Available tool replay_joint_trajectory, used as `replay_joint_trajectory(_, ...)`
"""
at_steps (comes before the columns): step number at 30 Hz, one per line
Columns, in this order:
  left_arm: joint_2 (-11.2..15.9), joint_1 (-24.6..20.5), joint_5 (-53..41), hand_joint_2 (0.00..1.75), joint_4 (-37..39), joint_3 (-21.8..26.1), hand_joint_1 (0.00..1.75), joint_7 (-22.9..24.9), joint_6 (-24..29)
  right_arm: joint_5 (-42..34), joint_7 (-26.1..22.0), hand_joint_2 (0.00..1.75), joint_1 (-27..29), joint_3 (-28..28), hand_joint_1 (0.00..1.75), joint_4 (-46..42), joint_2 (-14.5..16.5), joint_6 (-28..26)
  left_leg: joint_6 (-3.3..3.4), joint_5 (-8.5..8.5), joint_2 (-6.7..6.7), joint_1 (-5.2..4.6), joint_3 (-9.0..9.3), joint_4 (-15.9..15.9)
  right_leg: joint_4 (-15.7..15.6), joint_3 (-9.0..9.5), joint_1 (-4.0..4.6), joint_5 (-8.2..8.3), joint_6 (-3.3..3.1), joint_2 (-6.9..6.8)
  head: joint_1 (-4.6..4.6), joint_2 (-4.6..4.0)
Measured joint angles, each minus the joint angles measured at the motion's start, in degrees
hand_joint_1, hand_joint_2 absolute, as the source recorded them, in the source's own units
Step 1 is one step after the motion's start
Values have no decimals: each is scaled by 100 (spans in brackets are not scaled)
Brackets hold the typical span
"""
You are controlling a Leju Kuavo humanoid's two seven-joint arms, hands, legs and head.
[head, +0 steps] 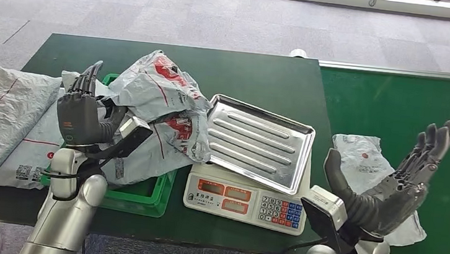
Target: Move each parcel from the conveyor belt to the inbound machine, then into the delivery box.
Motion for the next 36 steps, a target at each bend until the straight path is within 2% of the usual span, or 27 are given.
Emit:
replay_joint_trajectory(8,-258,218,356,175,-696,253,0,-247,-8,21,56,175,-127,-8,0,162,-80,-3,-1,1,-6,3,-1,-1,0,0,4,-2,1,-12,0,0)
replay_joint_trajectory(10,-287,252,902,175,-783,271,0,-639,-41,33,104,175,-143,-13,0,196,-90,-16,-1,2,-5,3,-1,-1,0,0,4,-2,0,-11,0,0)
replay_joint_trajectory(13,-335,399,2499,175,-1134,274,0,-1753,-306,32,204,175,-241,-110,0,408,-130,-80,-1,1,-1,3,0,-1,0,0,3,-1,1,-9,0,0)
replay_joint_trajectory(17,-383,638,3840,0,-1764,254,0,-2640,-829,-485,66,175,-389,-340,0,833,-201,-30,0,1,-11,2,-2,0,0,2,0,-2,2,-14,1,0)
replay_joint_trajectory(20,-332,841,4872,0,-2330,103,0,-3034,-1364,-971,-67,175,-502,-516,0,1182,-266,86,1,0,-11,1,-3,1,0,1,1,-3,2,-13,1,0)
replay_joint_trajectory(23,-198,989,5770,0,-3034,-177,0,-3104,-1938,-567,134,175,-622,-775,0,1567,-315,20,1,0,-12,1,-3,1,0,1,1,-3,2,-14,1,0)
replay_joint_trajectory(27,-174,1064,6139,0,-3704,-327,0,-3116,-2715,1118,1396,175,-826,-1337,0,2066,-333,47,1,0,-14,1,-1,1,-1,2,2,-3,3,-18,0,0)
replay_joint_trajectory(29,-200,1074,6192,0,-3897,-332,0,-3115,-3003,1691,2016,175,-907,-1661,0,2336,-365,130,1,0,-16,1,-1,1,-1,4,2,-3,3,-22,1,0)
replay_joint_trajectory(33,-286,1082,6252,0,-4106,-332,0,-3113,-3412,2350,2829,175,-961,-2228,0,2782,-470,346,2,0,-19,-1,-1,3,-1,6,0,-2,3,-25,1,0)
replay_joint_trajectory(36,-350,1097,6241,0,-4185,-329,0,-3111,-3562,2554,3160,175,-966,-2613,0,3018,-514,592,2,0,-21,-1,-3,3,-1,6,-1,-2,4,-25,2,0)
